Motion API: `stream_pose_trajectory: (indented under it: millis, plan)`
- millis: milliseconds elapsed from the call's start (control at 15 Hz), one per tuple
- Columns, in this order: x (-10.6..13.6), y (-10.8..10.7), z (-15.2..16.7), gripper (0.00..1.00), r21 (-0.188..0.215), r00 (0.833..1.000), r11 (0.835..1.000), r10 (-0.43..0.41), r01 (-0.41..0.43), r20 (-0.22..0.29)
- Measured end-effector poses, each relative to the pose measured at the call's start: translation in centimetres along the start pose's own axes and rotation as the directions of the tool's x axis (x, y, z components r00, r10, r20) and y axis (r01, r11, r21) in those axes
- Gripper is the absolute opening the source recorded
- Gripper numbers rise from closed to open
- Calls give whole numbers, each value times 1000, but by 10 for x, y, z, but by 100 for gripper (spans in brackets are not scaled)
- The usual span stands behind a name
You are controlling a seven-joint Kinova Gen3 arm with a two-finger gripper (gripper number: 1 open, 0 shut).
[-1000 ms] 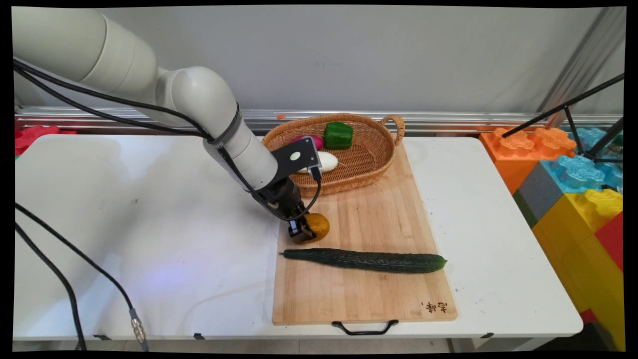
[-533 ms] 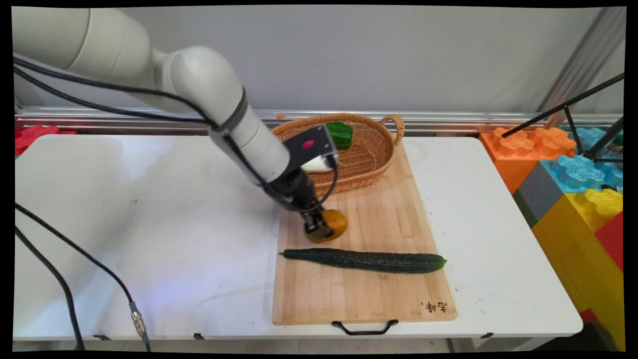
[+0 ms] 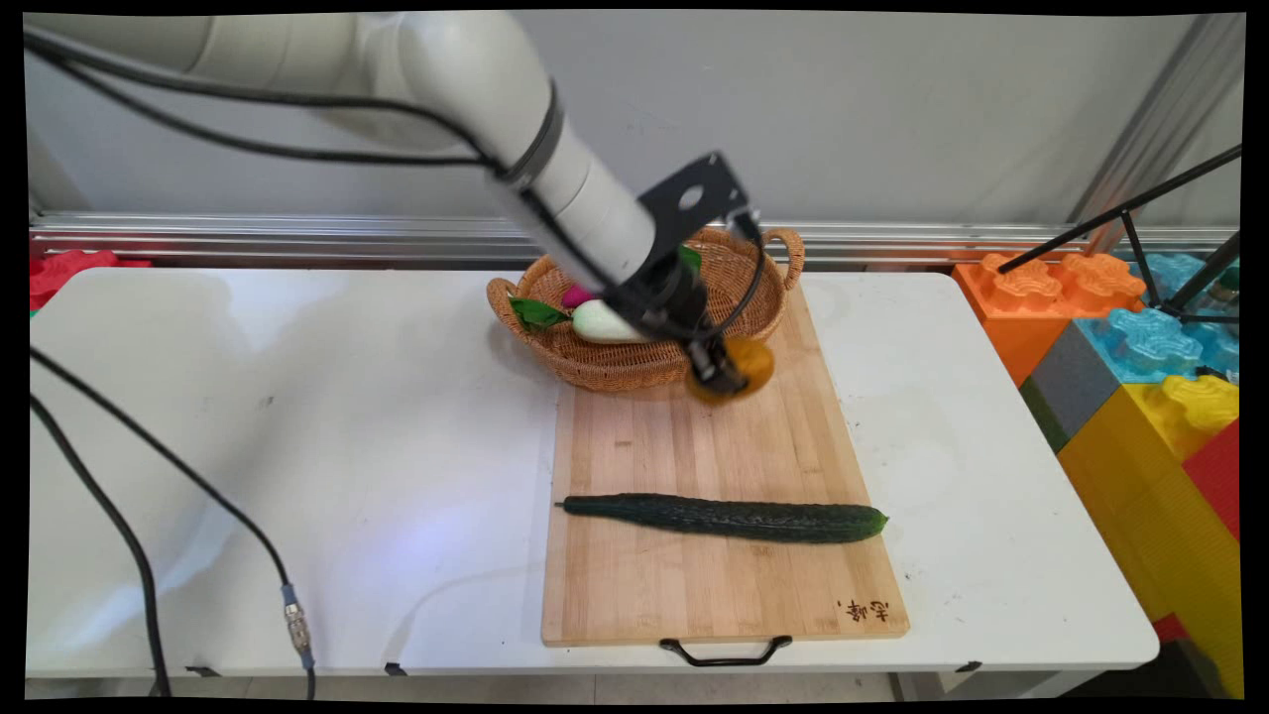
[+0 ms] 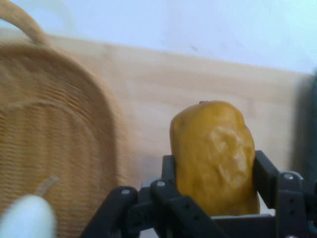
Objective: Place the picked object in the vegetable basket
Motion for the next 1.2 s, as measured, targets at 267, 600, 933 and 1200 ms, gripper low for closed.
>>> stream_pose_trajectory:
  millis: [267,600,933,1200]
  plan:
    - [20,-40,4,0,101,1000,995,-13,15,-25]
    - [20,-84,27,0,180,998,982,-51,55,-26]
    - [5,-110,61,0,202,996,976,-84,85,-13]
    - [-5,-122,84,0,203,996,975,-91,91,-9]
